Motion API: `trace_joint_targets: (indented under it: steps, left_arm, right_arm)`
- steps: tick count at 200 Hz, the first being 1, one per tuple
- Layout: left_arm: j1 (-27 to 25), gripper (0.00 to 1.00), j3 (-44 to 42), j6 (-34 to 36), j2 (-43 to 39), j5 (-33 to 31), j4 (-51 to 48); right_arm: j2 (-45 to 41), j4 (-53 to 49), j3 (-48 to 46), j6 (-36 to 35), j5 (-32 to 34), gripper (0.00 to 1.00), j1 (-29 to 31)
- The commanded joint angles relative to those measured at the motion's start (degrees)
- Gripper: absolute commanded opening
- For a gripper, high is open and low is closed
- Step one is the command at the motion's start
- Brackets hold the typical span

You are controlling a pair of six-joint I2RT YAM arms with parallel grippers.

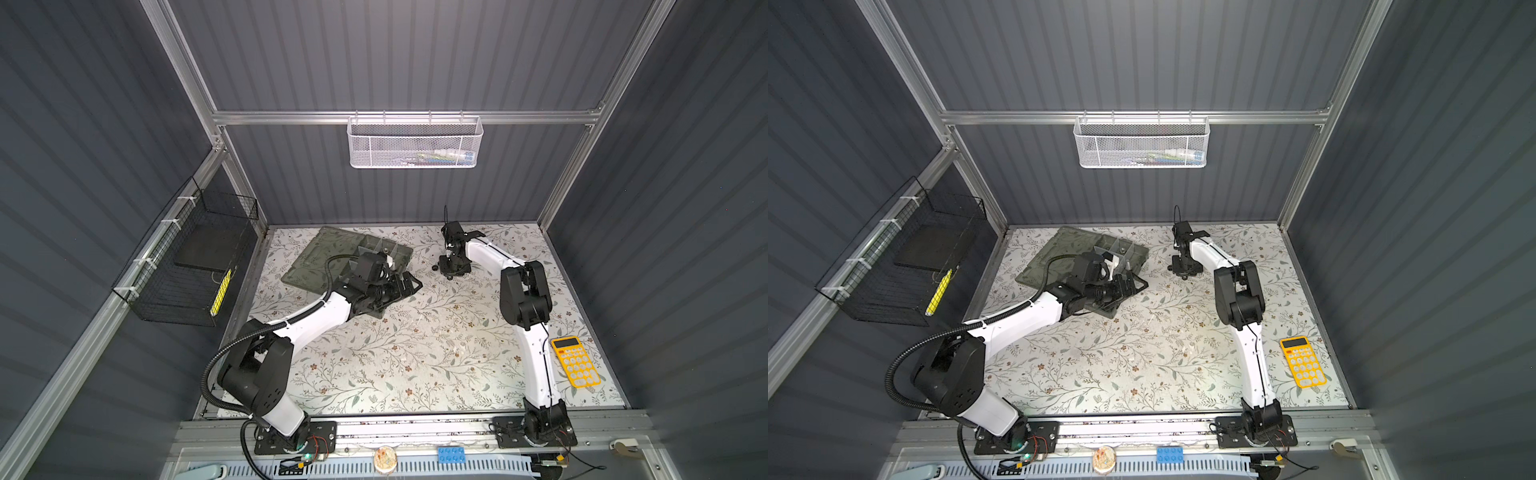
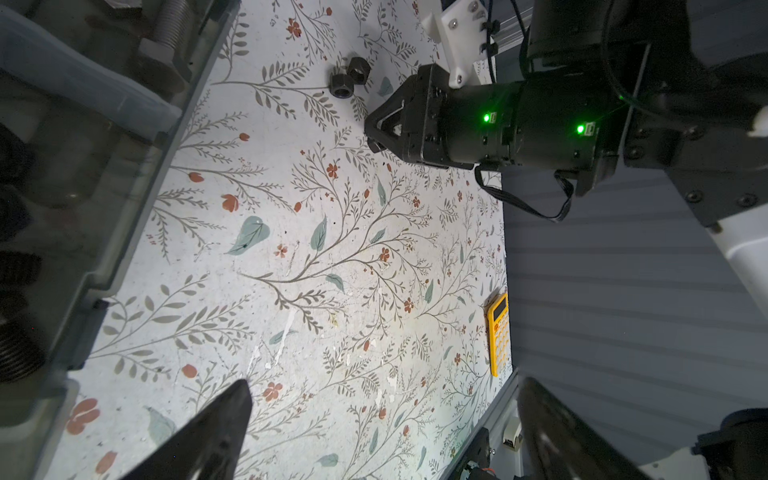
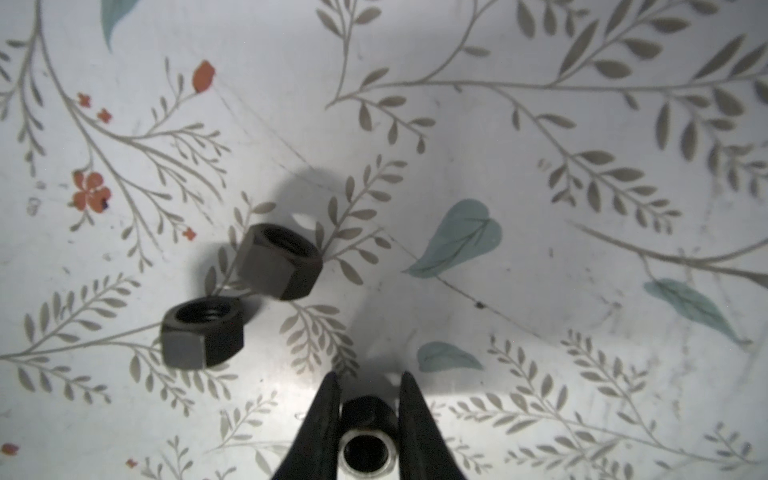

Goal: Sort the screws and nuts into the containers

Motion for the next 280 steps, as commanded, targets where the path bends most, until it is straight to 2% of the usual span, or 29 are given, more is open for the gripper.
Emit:
trace_joint_targets:
  steps: [1,124,134,142,156,192,239,280]
  left_arm:
    - [-0.4,1.00,1.5,0.8,-0.5,0.1,-1.1]
    - [-0.4,1.00,0.9,1.5,-2.0,-0.8,-2.3]
    - [-0.4,1.00,0.9,1.6,-1.9,-0.8,-2.3]
    - [-0.4,1.00,1.0,1.5,-1.8,-0.7,-2.2]
    - [-0.4,1.00,0.9,1.5,-1.9,-0.7,-2.5]
    - [-0.4,1.00,0.7,2.3,-2.3,-1.0,-3.0]
    - [-0.4,1.00,0.1,1.8,-1.0,0.1,-0.9]
    - [-1.5,1.00,0.5,1.5,1.1,0.6,0.6]
  right_arm:
    - [-0.1,-3.0,-2.4,0.2,0.7,0.22,0.4]
    - [-5.6,-2.6,-3.2,1.0,-2.5,0.19,0.6]
    - [-5.5,-3.3,-3.0,1.0,-2.1,0.23,0.6]
    - [-6.0,-3.6,-3.3,1.1,-2.2,0.29,0.6]
    - [-8.0,-3.4,-5.5,1.5,-2.5,0.32,0.6]
    - [-17.2,0.8,-18.8,3.7,-1.1,0.51,0.1]
    - [-26.2,4.7,-35.6,5.7,-2.5,0.62,0.1]
    - [-26.5,8.2,-42.7,6.1,-4.1,0.64,0.1]
